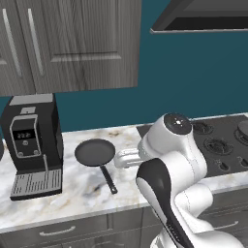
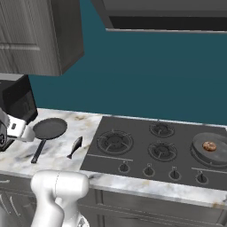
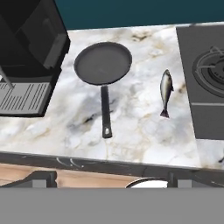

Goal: Place both pans onto different burners. Then place the mushroom and the fish on different pans.

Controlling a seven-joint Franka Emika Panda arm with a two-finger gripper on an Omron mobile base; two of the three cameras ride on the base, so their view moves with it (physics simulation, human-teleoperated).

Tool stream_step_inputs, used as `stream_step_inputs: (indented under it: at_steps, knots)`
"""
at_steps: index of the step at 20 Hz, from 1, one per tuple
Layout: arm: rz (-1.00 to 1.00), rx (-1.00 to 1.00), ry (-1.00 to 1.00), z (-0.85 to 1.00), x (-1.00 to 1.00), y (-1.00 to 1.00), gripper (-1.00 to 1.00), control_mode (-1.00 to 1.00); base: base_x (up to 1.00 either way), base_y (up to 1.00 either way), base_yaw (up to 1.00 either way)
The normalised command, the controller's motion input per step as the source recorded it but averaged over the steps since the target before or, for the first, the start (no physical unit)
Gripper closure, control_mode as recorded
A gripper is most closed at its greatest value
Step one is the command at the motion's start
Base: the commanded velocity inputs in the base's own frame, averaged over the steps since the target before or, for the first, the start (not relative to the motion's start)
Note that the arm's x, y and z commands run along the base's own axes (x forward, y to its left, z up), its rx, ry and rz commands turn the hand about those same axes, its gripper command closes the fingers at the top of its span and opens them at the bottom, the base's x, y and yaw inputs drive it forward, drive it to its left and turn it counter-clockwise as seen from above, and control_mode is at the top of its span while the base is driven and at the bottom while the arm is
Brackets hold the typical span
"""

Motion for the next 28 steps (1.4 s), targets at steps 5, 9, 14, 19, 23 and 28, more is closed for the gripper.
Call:
stream_step_inputs:
  at_steps: [5, 9, 14, 19, 23, 28]
  knots:
    - [0.0, 0.01, -0.07, -0.11, 0.0, 0.0, -1.0, -1.0, 0.0, 0.0, 0.0]
    - [0.0, 0.07, -0.09, -0.12, 0.01, 0.0, -1.0, -1.0, 0.0, 0.0, 0.0]
    - [0.0, 0.11, -0.07, -0.06, 0.01, 0.0, -1.0, -1.0, 0.0, 0.0, 0.0]
    - [0.0, 0.0, -0.09, -0.32, 0.01, 0.0, -1.0, -1.0, 0.0, 0.0, 0.0]
    - [0.0, 0.0, -0.07, -0.29, 0.04, 0.0, -1.0, -1.0, 0.0, 0.0, 0.0]
    - [0.0, 0.03, -0.03, -0.24, 0.1, 0.0, -1.0, -1.0, 0.0, 0.0, 0.0]
